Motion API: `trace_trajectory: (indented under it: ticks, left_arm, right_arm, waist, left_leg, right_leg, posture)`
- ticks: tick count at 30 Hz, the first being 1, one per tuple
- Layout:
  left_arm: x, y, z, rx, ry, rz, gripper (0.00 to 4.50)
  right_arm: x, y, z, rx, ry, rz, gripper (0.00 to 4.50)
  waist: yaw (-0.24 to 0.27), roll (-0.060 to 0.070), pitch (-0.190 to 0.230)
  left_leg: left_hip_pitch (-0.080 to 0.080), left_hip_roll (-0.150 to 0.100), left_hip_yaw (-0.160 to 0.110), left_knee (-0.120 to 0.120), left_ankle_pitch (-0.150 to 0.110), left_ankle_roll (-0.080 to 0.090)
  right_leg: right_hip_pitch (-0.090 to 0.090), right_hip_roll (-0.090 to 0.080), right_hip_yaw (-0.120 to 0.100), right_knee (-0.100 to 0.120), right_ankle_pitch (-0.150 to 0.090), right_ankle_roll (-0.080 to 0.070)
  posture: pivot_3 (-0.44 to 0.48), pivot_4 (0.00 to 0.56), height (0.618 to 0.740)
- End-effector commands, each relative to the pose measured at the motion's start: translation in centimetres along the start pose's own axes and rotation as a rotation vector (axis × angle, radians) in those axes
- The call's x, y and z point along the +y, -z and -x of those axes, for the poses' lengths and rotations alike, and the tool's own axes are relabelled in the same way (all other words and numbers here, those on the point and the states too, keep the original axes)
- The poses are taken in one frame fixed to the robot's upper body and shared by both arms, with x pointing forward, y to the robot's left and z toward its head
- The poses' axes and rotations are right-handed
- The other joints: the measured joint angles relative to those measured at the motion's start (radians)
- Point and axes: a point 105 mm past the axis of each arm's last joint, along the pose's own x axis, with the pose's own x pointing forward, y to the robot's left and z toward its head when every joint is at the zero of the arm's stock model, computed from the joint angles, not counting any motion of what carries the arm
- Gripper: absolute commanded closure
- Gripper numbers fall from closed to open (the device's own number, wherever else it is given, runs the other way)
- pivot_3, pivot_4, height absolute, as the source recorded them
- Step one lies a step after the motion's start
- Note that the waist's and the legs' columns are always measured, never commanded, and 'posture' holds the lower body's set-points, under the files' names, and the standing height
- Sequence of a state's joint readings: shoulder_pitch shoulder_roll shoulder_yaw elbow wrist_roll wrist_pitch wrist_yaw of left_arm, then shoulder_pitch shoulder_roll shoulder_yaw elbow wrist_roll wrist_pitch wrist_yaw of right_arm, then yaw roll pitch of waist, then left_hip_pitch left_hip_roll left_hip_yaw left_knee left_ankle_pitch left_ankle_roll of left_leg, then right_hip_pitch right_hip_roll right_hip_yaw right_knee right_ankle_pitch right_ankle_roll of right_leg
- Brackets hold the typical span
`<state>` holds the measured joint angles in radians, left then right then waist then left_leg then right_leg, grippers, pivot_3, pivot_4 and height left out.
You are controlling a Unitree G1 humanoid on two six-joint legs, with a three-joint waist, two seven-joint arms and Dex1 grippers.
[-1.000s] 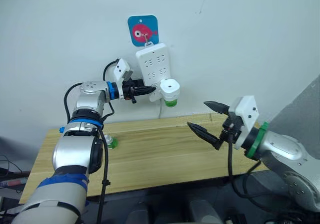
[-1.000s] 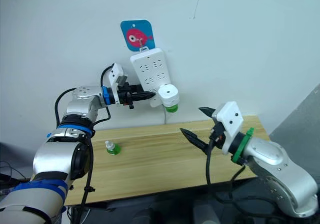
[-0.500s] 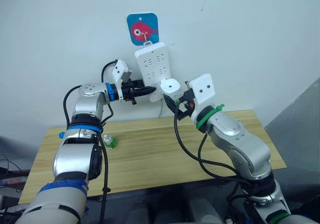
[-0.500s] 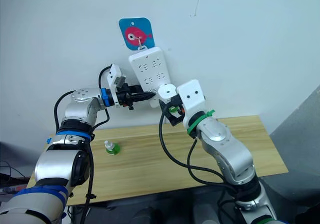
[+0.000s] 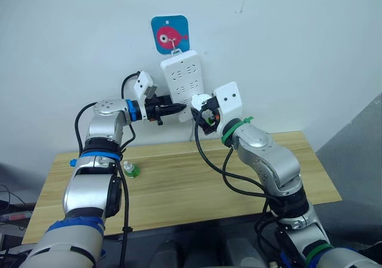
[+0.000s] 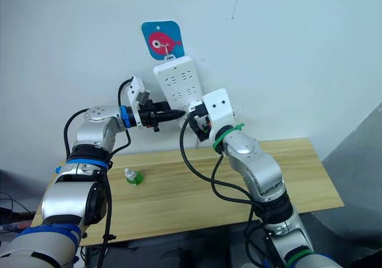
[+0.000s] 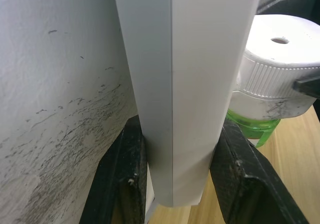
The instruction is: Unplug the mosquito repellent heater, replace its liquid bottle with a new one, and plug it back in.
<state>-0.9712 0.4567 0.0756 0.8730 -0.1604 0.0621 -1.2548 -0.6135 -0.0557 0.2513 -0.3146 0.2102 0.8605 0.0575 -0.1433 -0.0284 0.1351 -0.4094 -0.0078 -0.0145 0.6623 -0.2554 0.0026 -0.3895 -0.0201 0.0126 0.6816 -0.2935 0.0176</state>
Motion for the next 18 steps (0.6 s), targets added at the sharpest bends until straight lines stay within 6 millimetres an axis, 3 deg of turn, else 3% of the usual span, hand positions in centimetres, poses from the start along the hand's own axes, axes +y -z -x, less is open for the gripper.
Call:
trace_trajectory:
  ticks: [1, 6, 18]
  left_arm:
    - [-0.8, -0.6, -0.7, -0.008, 0.052, -0.041, 3.16]
    - [-0.6, -0.5, -0.5, -0.002, 0.036, -0.044, 3.16]
    - [0.8, 0.1, 0.6, 0.014, -0.073, -0.095, 3.16]
  right_arm:
    - [-0.1, -1.7, 0.0, -0.063, -0.004, -0.002, 1.58]
    - [0.0, -1.8, 0.5, -0.064, -0.012, 0.008, 1.58]
    - [0.2, -1.6, 4.8, -0.018, -0.055, 0.009, 1.58]
  waist:
    - [0.000, 0.000, 0.000]
    - [-0.001, 0.000, 0.000]
    - [-0.004, 0.001, 0.001]
  left_leg:
    - [0.000, 0.000, 0.000, 0.000, 0.000, 0.000]
    - [0.000, 0.000, 0.000, 0.000, 0.000, 0.000]
    - [-0.002, 0.000, -0.002, 0.001, -0.002, 0.001]
  right_leg:
    - [0.000, 0.000, 0.000, 0.000, 0.000, 0.000]
    - [0.000, 0.000, 0.000, 0.000, 0.000, 0.000]
    - [0.000, 0.000, 0.000, 0.000, 0.000, 0.000]
  posture:
    - [-0.237, 0.142, 0.740]
    - [-0.234, 0.144, 0.740]
    - [-0.251, 0.146, 0.740]
